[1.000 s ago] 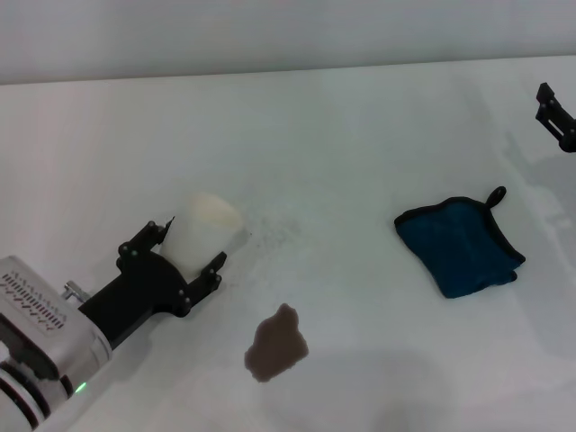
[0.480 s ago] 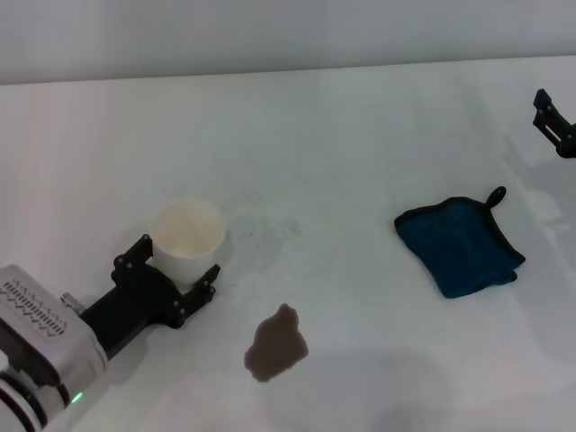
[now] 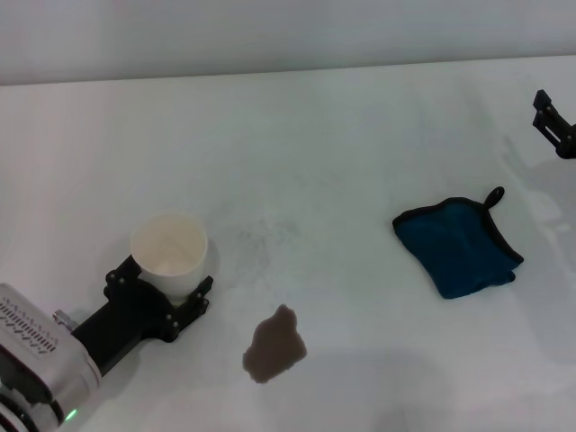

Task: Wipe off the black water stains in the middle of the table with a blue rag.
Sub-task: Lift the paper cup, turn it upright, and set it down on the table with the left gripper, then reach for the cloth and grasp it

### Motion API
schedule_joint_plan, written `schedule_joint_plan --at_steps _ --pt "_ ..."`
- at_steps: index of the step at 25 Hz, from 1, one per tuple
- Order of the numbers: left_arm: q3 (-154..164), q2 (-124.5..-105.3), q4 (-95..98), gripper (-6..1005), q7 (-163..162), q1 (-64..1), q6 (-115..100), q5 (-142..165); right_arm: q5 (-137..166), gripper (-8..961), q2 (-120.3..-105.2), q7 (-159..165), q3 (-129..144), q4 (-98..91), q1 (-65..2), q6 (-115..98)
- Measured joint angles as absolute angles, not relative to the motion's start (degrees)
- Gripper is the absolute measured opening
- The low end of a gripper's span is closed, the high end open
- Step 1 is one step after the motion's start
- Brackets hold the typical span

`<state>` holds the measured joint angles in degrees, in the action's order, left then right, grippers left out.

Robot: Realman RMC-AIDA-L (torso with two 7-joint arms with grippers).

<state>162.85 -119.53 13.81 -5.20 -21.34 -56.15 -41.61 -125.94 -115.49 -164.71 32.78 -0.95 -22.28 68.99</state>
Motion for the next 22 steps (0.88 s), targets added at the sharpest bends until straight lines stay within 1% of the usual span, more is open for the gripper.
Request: schedule_joint_plan --at_steps 4,10,15,22 --pt "162.9 -119.46 13.6 770 -5.4 -21.2 -56.3 -41.8 -125.9 847 -115.49 -164.7 32.8 -0.9 -22.3 69.0" --pt "162.9 -119.30 13.3 871 -6.1 -21.3 -56.3 -41.9 -125.9 846 -115.49 -164.7 32.8 -1.0 -22.2 69.0" --pt "162.9 -119.33 13.3 879 -6.4 -20.9 -56.3 -41.9 -125.9 846 -115.49 -164.7 32.7 -1.0 -22.2 69.0" --pt "162.8 -119.36 13.5 886 -6.7 -17.7 -58.0 -42.1 -126.0 845 -115.43 -164.7 32.6 -1.0 -22.2 69.0"
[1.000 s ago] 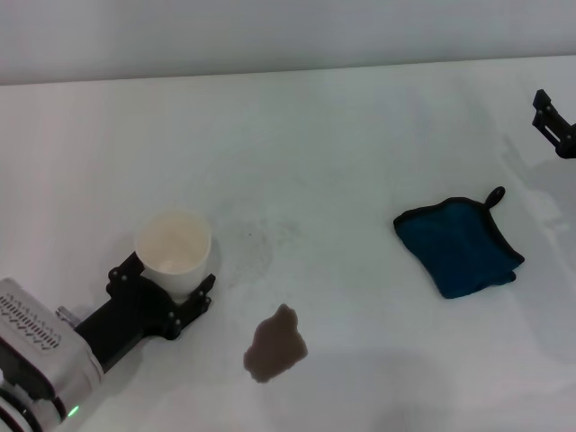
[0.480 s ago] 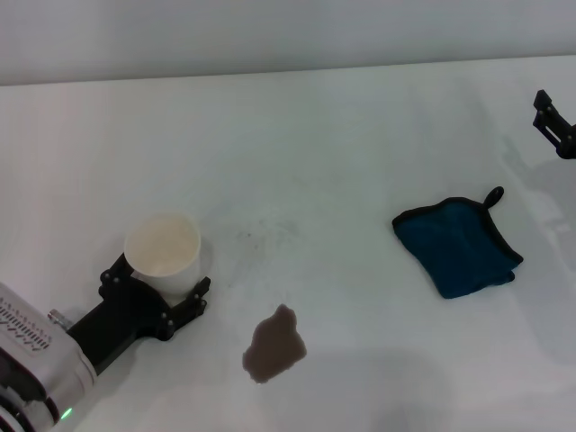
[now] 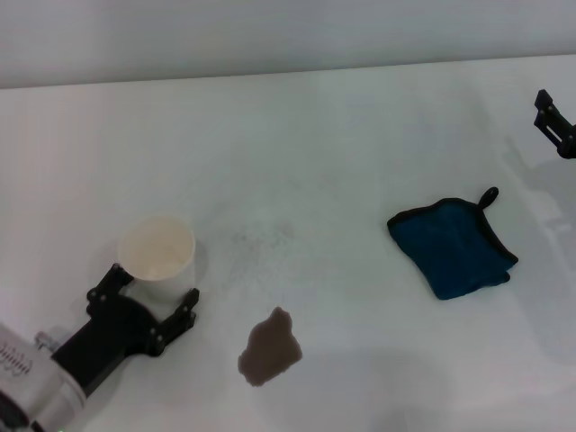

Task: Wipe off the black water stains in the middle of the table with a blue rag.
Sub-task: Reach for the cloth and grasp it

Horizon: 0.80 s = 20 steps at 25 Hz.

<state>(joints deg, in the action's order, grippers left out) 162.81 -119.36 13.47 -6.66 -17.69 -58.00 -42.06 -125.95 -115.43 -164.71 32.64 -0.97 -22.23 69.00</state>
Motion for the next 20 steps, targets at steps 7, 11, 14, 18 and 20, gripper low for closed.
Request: schedule_joint_plan --at_steps 7,11,14,18,20 --pt "163.1 -119.15 12.5 883 -6.3 -13.4 -63.7 -42.0 -126.0 844 -115.40 -164.7 32.8 -1.0 -22.1 69.1" --pt "163.1 -119.12 11.5 883 -6.3 -10.6 -67.0 -42.3 -125.9 843 -115.40 -164.7 32.8 -1.0 -21.8 69.3" --pt "163.0 -119.12 10.2 883 -6.4 -8.2 -71.8 -44.4 -125.9 843 -115.40 -163.7 32.9 -1.0 -21.3 69.7" --pt "163.0 -119.06 8.0 883 -6.4 -4.9 -81.0 -49.5 -126.0 842 -115.33 -161.7 33.5 -1.2 -20.1 72.2" --pt "162.9 -119.05 7.0 883 -6.4 -4.0 -84.0 -51.1 -125.9 842 -115.25 -159.8 34.3 -1.3 -19.4 73.1"
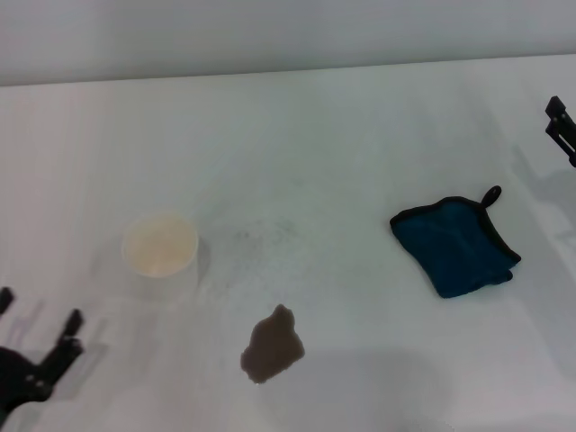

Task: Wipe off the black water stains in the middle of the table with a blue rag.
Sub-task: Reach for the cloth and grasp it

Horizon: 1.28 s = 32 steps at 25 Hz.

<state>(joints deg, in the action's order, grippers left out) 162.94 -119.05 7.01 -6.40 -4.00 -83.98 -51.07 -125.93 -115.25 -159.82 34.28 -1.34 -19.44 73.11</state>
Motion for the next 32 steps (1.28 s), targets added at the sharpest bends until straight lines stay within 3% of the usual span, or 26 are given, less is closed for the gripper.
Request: schedule_joint_plan --at_steps 6,10,18,25,29,32 --pt "162.7 -118.98 4.0 884 -6.5 -1.1 -92.7 -59.0 -125.9 841 -114.65 -143.7 40.4 -4.4 -16.4 73.7" --pt "162.3 -118.95 2.4 884 -6.5 -1.2 -95.5 -63.7 -125.7 840 -113.41 -121.9 47.0 -11.4 -12.5 71.3" --pt "162.3 -118.68 1.7 884 -6.6 -5.0 -95.8 -71.9 -106.4 809 -108.66 -76.1 54.5 -31.1 -10.0 68.9" --pt "162.2 -118.62 -0.4 883 -6.8 -8.0 -95.4 -73.6 -73.9 769 -104.76 -48.9 53.4 -47.8 -17.6 80.3" --pt "162.2 -118.56 -2.1 883 -8.0 -9.4 -95.4 -73.7 -60.7 762 -104.63 -40.4 52.1 -54.3 -23.2 86.1" --pt "162.2 -118.59 -3.7 883 -8.9 -10.3 -95.1 -73.9 -50.1 760 -106.49 -34.1 52.5 -61.6 -27.0 90.1"
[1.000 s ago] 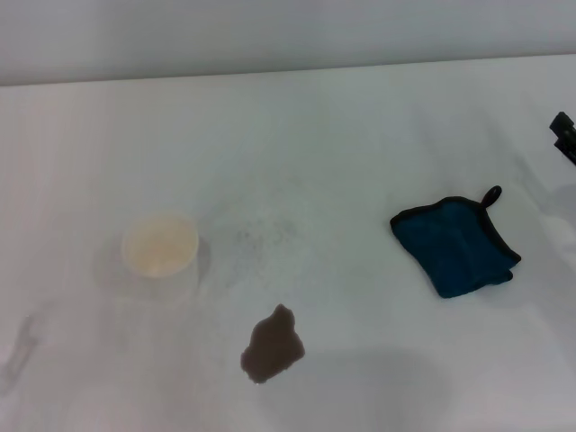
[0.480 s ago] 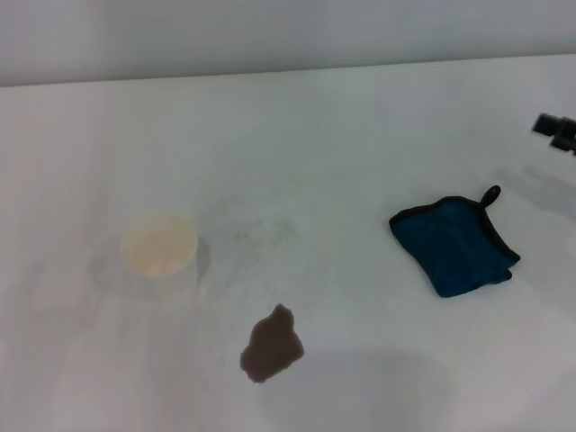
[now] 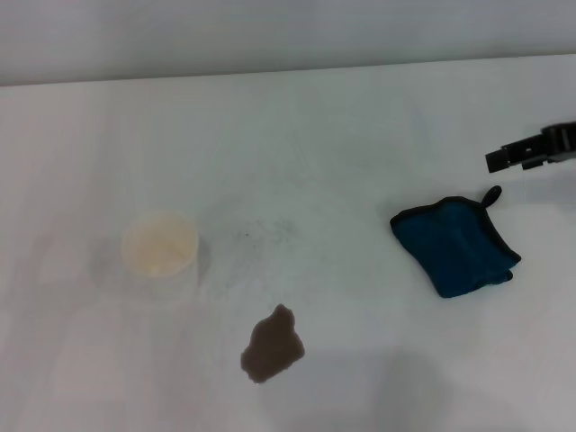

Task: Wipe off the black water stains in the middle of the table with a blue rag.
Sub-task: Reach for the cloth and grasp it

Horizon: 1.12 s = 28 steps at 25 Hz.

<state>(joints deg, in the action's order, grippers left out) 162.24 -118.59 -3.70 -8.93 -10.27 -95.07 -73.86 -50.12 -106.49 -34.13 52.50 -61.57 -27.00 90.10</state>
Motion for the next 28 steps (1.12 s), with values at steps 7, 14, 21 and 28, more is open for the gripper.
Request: schedule_joint_plan --at_steps 7,14,21,28 --pt "162.2 -118.52 -4.7 884 -9.0 -12.0 -94.0 -73.9 -25.9 754 -115.54 -26.5 55.8 -74.2 -35.5 98.2" --pt "162.2 -118.57 -7.6 884 -9.2 -13.1 -93.9 -74.0 -24.3 748 -115.59 -11.0 80.5 -75.0 -36.7 93.2" --pt "162.2 -118.55 -7.7 884 -9.6 -13.5 -93.9 -75.4 -24.0 749 -115.59 -6.0 86.5 -72.3 -36.4 89.4" --pt "162.2 -118.51 -8.4 883 -9.6 -13.7 -93.9 -75.4 -23.9 748 -115.61 -6.0 86.9 -66.1 -36.2 86.3"
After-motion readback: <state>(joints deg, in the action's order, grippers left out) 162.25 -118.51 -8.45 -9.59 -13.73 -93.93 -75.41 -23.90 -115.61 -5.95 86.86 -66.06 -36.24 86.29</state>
